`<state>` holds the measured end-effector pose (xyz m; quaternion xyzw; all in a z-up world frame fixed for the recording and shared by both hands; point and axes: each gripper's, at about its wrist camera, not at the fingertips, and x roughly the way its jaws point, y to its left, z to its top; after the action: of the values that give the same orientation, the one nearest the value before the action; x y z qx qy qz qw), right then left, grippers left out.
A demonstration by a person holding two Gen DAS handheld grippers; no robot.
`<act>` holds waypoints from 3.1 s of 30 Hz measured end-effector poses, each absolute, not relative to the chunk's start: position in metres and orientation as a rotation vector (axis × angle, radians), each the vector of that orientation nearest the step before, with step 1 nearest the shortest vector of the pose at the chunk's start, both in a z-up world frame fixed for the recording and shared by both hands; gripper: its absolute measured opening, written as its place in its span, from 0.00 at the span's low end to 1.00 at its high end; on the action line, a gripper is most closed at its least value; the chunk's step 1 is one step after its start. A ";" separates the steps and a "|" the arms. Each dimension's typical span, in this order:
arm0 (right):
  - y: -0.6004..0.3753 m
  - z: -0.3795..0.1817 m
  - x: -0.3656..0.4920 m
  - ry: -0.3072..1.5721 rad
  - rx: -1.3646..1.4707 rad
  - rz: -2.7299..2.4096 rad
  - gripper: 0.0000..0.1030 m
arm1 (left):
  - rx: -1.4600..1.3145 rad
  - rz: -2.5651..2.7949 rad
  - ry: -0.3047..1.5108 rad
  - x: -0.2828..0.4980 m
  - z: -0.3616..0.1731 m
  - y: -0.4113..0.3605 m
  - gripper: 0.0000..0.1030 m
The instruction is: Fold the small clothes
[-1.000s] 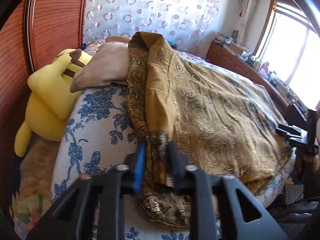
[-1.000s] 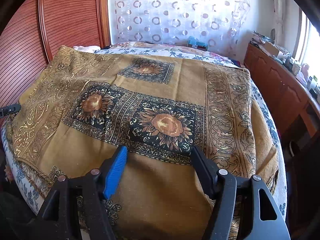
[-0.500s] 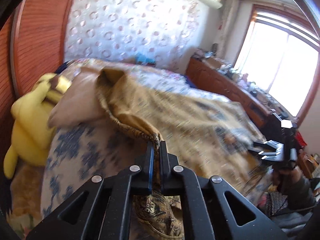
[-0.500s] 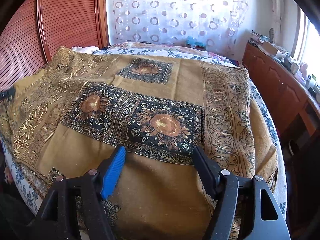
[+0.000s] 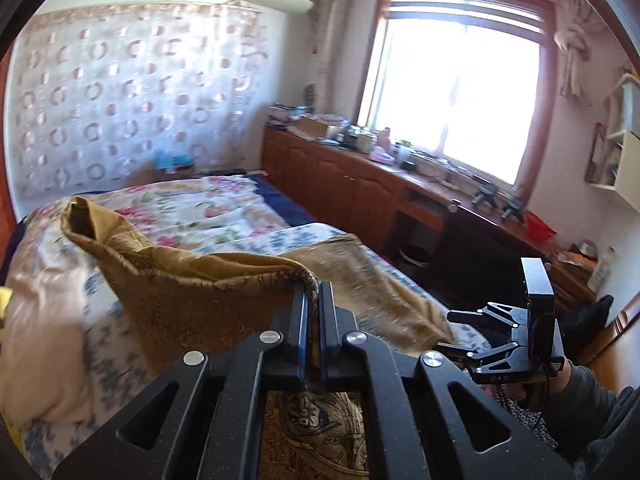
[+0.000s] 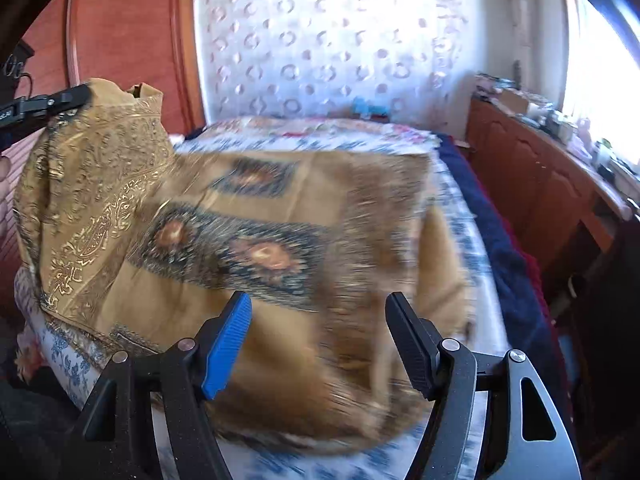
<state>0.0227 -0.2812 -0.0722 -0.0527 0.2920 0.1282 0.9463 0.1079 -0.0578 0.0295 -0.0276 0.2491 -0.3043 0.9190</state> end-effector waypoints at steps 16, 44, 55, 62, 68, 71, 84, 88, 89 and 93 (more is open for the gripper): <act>-0.348 -0.069 -0.023 0.550 0.000 0.130 0.69 | 0.102 -0.810 0.597 0.145 0.056 -0.203 0.13; -0.283 -0.048 0.053 0.573 -0.145 0.291 0.69 | 0.010 -0.466 0.565 0.114 0.004 -0.059 0.73; -0.246 -0.046 0.091 0.636 -0.261 0.412 0.69 | -0.045 -0.389 0.560 0.114 -0.008 -0.027 0.73; -0.238 -0.057 0.132 0.740 -0.332 0.443 0.69 | -0.068 -0.393 0.575 0.115 -0.018 -0.022 0.73; -0.229 -0.067 0.150 0.793 -0.376 0.473 0.69 | -0.075 -0.405 0.595 0.117 -0.026 -0.027 0.73; -0.222 -0.073 0.156 0.799 -0.442 0.449 0.69 | -0.079 -0.408 0.604 0.117 -0.029 -0.029 0.73; -0.224 -0.071 0.176 0.745 -0.443 0.409 0.09 | -0.067 -0.431 0.634 0.116 -0.042 -0.041 0.73; -0.243 -0.047 0.186 0.684 -0.380 0.331 0.09 | -0.068 -0.436 0.642 0.117 -0.044 -0.042 0.73; -0.248 -0.043 0.191 0.676 -0.361 0.303 0.09 | -0.067 -0.437 0.642 0.117 -0.044 -0.043 0.73; -0.279 -0.038 0.226 0.735 -0.237 0.181 0.14 | -0.065 -0.440 0.644 0.117 -0.045 -0.044 0.73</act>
<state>0.2260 -0.2794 -0.0381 -0.1152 0.3579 0.0881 0.9224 0.1172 -0.0440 -0.0449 -0.0316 0.3140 -0.2143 0.9244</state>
